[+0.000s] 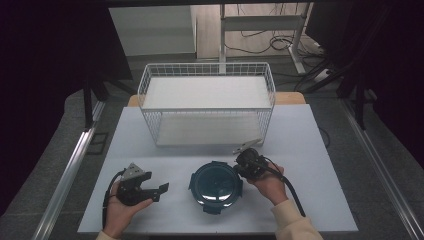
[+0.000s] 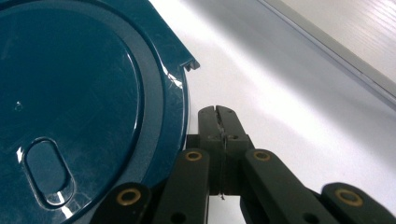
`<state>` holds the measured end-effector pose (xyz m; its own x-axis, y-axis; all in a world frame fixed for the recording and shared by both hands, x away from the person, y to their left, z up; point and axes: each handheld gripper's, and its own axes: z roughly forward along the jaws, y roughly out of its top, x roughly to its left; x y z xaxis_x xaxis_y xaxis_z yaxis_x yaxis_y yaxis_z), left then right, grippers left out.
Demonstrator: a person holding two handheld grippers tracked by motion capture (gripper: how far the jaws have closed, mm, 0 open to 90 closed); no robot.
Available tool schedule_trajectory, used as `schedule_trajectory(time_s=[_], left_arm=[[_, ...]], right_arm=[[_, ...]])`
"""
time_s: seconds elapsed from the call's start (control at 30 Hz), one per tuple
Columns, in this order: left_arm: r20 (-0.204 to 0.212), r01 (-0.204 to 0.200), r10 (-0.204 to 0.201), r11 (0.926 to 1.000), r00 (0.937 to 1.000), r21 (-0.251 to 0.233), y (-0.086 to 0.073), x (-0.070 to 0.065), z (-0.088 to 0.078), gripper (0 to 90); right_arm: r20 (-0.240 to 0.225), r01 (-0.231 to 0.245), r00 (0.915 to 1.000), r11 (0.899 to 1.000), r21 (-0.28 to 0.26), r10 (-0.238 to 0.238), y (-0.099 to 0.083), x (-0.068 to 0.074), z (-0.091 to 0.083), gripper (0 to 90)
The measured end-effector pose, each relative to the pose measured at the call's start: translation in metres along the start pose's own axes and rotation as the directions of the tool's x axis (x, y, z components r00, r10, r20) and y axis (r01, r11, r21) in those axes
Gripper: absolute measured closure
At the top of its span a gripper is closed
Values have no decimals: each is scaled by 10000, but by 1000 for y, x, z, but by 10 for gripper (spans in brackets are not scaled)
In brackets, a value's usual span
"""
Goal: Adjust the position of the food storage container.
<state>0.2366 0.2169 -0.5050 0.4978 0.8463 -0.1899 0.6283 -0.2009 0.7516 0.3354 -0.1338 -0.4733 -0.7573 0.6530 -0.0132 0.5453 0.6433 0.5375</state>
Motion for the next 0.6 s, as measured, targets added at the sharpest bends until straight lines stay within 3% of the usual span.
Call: schedule_trajectory(time_s=[0.23, 0.3, 0.43, 0.6], left_arm=[[-28, 60, -60, 10000, 10000, -4, 0, 2, 0, 192], [-22, 70, -70, 10000, 10000, 2, -1, 2, 0, 192], [15, 67, -67, 10000, 10000, -46, 0, 2, -1, 191], [51, 75, -74, 9999, 10000, -72, 0, 1, -1, 191]], right_arm=[[-92, 193, 9998, 9996, -186, -194, 5, 3, 5, 900], [-12, 320, 9995, 9980, -537, -321, 3, 4, 3, 900], [102, 31, 9999, 9903, -1389, -17, -5, 4, -21, 900], [-119, -595, 9982, 9743, -2171, 583, -32, 3, -53, 900]])
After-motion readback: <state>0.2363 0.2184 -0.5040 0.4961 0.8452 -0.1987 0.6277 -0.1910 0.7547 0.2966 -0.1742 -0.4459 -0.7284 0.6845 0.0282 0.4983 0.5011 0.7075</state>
